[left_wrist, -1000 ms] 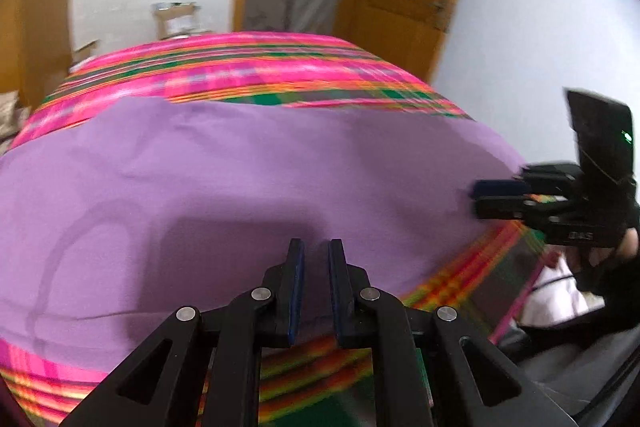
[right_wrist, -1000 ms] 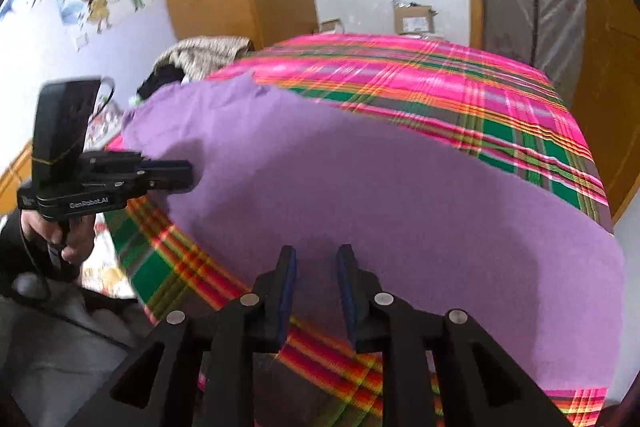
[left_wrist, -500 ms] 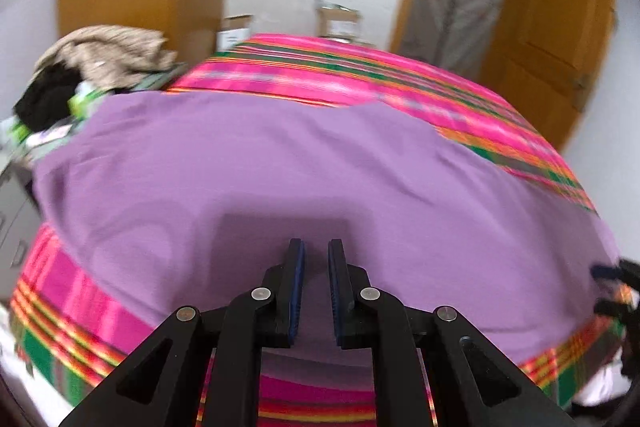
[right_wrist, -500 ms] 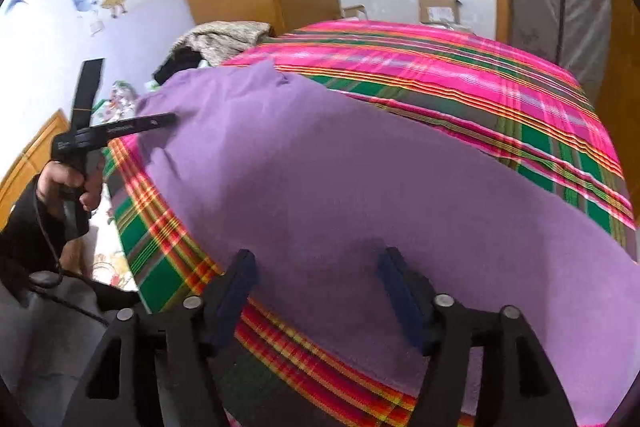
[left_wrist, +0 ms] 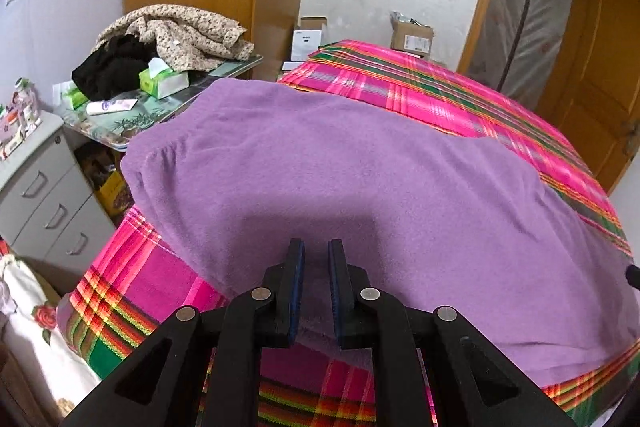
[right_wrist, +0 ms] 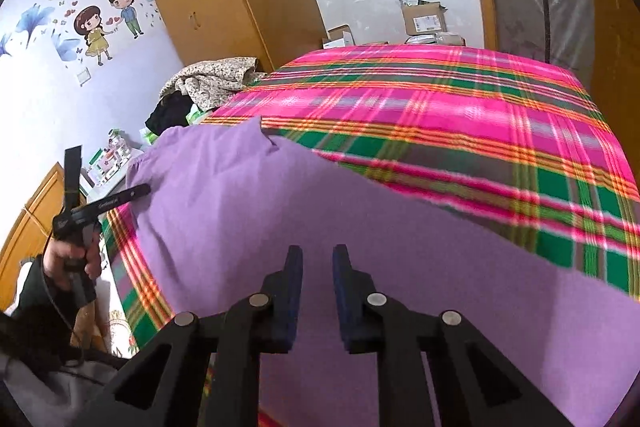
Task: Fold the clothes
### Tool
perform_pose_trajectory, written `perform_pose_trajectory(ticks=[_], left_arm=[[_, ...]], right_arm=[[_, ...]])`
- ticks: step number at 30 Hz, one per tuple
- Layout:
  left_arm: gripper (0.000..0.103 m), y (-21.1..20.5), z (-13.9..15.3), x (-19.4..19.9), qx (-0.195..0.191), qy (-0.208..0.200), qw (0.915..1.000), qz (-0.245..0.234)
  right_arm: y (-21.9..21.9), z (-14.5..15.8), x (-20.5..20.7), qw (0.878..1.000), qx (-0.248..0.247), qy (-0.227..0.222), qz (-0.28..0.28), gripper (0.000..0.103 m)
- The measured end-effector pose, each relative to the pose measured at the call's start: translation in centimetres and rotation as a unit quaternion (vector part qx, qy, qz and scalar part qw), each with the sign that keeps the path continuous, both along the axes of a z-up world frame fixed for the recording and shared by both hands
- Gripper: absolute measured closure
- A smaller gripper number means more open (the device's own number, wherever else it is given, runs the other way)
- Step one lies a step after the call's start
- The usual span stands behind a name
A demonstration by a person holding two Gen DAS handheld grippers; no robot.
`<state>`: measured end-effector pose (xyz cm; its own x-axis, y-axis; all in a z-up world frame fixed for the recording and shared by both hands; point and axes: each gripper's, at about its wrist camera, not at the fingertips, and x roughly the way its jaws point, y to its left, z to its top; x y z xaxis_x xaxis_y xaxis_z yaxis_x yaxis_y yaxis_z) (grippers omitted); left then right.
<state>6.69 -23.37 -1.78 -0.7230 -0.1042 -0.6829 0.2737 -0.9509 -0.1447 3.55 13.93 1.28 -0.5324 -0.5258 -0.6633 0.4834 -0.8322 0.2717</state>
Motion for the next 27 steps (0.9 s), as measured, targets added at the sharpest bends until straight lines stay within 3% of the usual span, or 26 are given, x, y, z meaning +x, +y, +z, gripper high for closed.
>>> perform_pose_trajectory(ticks=[10, 12, 14, 19, 27], left_arm=[[0.091, 2.8, 1.0, -1.5, 0.023, 0.022, 0.9972, -0.068], [0.091, 3.2, 0.8, -1.8, 0.024, 0.020, 0.9964, -0.078], [0.091, 3.6, 0.6, -1.9, 0.024, 0.016, 0.9958, -0.087], [0.091, 3.1, 0.2, -2.0, 0.030, 0.009, 0.9953, -0.092], [0.091, 2.6, -0.1, -1.9, 0.025, 0.010, 0.9955, -0.091]], right_arm=[[-4.5, 2.3, -5.4, 0.999, -0.004, 0.005, 0.032, 0.082], [-5.6, 2.6, -6.5, 0.999, -0.001, 0.001, 0.046, 0.075], [-6.5, 2.8, -7.3, 0.998, 0.005, 0.004, 0.055, 0.074], [-8.9, 1.5, -10.6, 0.996, 0.019, -0.026, 0.083, 0.074], [-10.3, -1.2, -14.0, 0.994, 0.024, -0.073, 0.081, 0.074]])
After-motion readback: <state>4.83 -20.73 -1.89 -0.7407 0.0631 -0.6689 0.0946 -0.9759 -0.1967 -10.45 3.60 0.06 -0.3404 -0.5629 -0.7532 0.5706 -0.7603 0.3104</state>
